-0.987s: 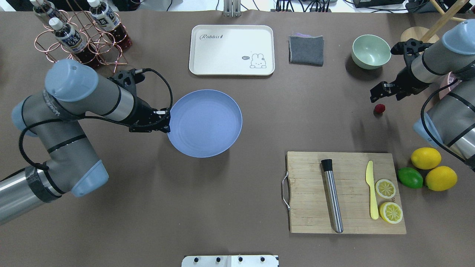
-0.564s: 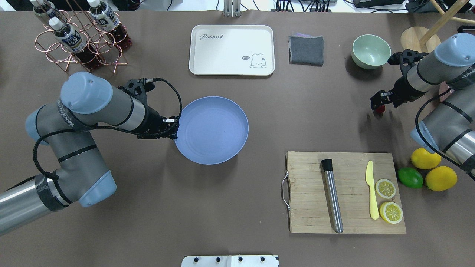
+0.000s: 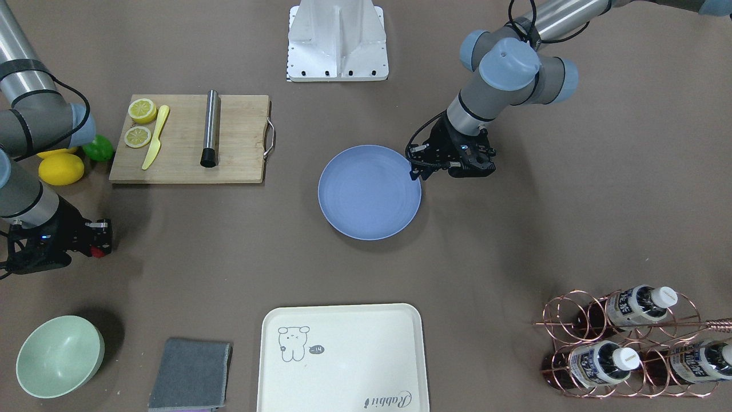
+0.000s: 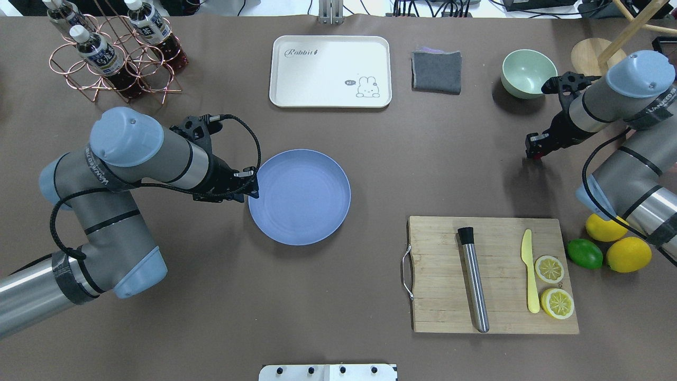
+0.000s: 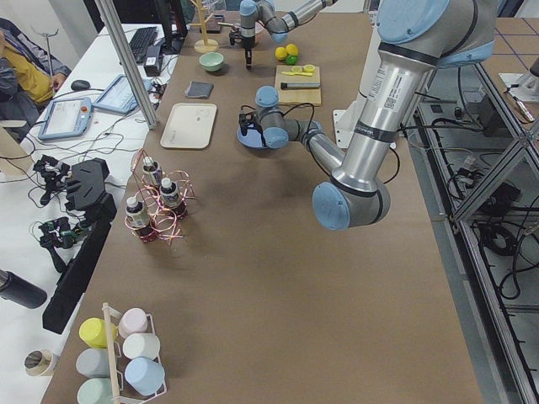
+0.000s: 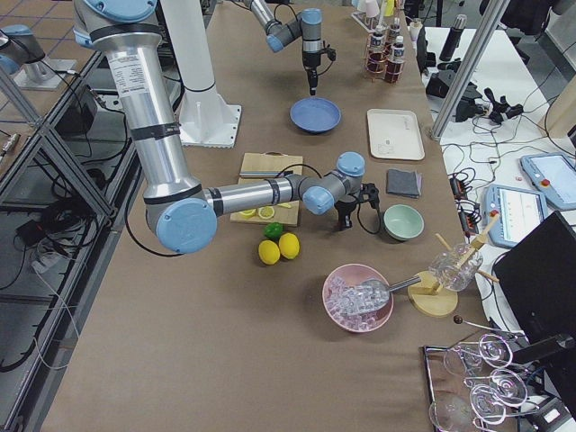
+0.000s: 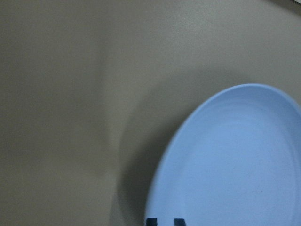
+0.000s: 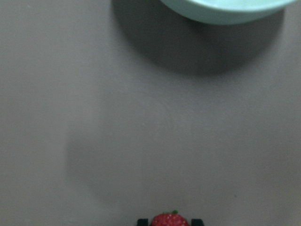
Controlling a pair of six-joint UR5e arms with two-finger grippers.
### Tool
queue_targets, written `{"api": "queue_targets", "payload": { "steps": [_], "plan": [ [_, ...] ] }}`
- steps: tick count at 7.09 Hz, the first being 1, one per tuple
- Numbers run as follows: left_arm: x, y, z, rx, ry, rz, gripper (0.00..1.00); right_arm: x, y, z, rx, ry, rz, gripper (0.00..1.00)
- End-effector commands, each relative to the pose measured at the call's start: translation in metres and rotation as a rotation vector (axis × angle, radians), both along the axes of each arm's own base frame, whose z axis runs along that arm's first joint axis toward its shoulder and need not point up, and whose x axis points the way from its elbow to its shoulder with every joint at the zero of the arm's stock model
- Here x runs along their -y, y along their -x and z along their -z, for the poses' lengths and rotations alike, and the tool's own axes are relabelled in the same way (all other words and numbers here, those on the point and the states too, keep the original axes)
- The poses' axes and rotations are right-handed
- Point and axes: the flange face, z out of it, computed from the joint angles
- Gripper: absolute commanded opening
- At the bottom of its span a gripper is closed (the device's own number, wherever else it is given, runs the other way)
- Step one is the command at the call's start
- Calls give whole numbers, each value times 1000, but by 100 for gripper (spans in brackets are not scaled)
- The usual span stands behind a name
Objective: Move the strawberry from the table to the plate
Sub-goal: 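Grasp the red strawberry with the right gripper and lift it, then carry the strawberry over the blue plate and open the right gripper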
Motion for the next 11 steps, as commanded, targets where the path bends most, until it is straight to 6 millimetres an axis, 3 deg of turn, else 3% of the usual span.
{"api": "queue_targets", "payload": {
  "steps": [1, 2, 3, 4, 5, 6, 7, 8, 9, 10, 11],
  "plan": [
    [14, 29, -1, -9, -5, 34, 84, 2, 30, 70, 74, -13, -38, 0],
    [11, 49, -12, -2, -26, 38, 84, -23, 75, 125, 138, 28, -89, 0],
    [25, 69, -30, 38, -91, 33, 84, -56, 112, 164, 175, 32, -120, 0],
    [36, 91, -49, 63, -103, 44, 84, -85, 149, 218, 216, 78, -152, 0],
    [44, 118, -61, 52, -94, 7, 84, -117, 199, 274, 210, 96, -173, 0],
    [53, 144, -71, 45, -100, -18, 84, -149, 241, 312, 215, 87, -190, 0],
    [57, 152, -74, 51, -111, -17, 84, -165, 264, 331, 229, 119, -208, 49],
    [57, 152, -75, 52, -110, -17, 84, -165, 276, 346, 241, 151, -249, 99],
    [57, 152, -75, 53, -107, -17, 85, -156, 275, 336, 228, 153, -260, 100],
    [57, 153, -75, 54, -107, -16, 85, -134, 251, 299, 188, 163, -284, 100],
    [59, 155, -75, 54, -106, -13, 85, -112, 207, 274, 170, 122, -247, 100]
  ]
}}
